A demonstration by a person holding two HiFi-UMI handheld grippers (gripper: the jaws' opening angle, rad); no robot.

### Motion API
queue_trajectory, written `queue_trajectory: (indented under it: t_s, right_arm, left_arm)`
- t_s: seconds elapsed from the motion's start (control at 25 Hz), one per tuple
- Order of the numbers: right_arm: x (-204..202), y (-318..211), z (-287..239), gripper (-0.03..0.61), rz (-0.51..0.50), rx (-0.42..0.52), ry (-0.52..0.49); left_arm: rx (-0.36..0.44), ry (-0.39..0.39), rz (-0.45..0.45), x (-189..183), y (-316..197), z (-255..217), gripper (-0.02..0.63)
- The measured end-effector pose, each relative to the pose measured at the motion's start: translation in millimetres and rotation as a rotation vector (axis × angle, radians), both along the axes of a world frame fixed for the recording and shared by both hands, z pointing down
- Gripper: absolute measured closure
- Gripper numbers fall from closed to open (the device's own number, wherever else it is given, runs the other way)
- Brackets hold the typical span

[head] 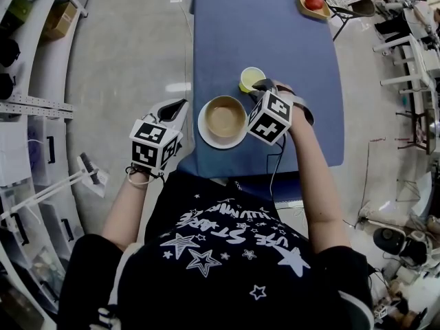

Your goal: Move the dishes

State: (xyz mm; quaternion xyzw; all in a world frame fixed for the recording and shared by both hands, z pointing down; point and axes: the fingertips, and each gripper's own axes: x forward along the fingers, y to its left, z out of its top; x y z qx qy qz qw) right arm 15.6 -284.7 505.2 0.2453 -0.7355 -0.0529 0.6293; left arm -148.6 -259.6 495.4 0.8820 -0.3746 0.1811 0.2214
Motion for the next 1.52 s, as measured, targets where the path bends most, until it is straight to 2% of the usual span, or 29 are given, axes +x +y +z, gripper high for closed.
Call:
queue_trajectory:
  t_s: [0.12, 0.56, 0.76, 1.0, 1.28, 1.52]
  right_arm:
    - [-5.8, 4.0, -8.4, 0.459, 0.020, -0.014, -0.065]
    - [-7.9, 24.1, -50.1, 0.490, 0.172, 0.073, -0.262]
    - [-13.2, 44.0, -40.0, 0.493, 0.326, 0.016, -0.412]
    - [-13.5, 46.1, -22.2, 0.488, 0.495, -0.025, -0.528]
    - [-14.9, 46.2, 3.3, 0.456, 0.609, -0.094, -0.540]
    - [-17.5, 48.7, 21.4, 0.465, 0.692, -0.143, -0.574]
  left_arm:
    - [0.002, 0.001, -0.001, -1.9, 0.8, -2.0, 0.594]
    - [0.041, 0.007, -0.001, 2.5, 14.9, -17.5, 0.594]
    - [0.040, 0.004, -0.005, 0.8, 30.4, -14.7, 0.594]
    - [0.038, -0.005, -0.018, -4.5, 40.6, -15.2, 0.594]
    - [0.029, -0.009, -0.032, -16.3, 46.5, -11.7, 0.594]
    - [0.019, -0.006, -0.036, -23.3, 49.2, -5.6, 0.594]
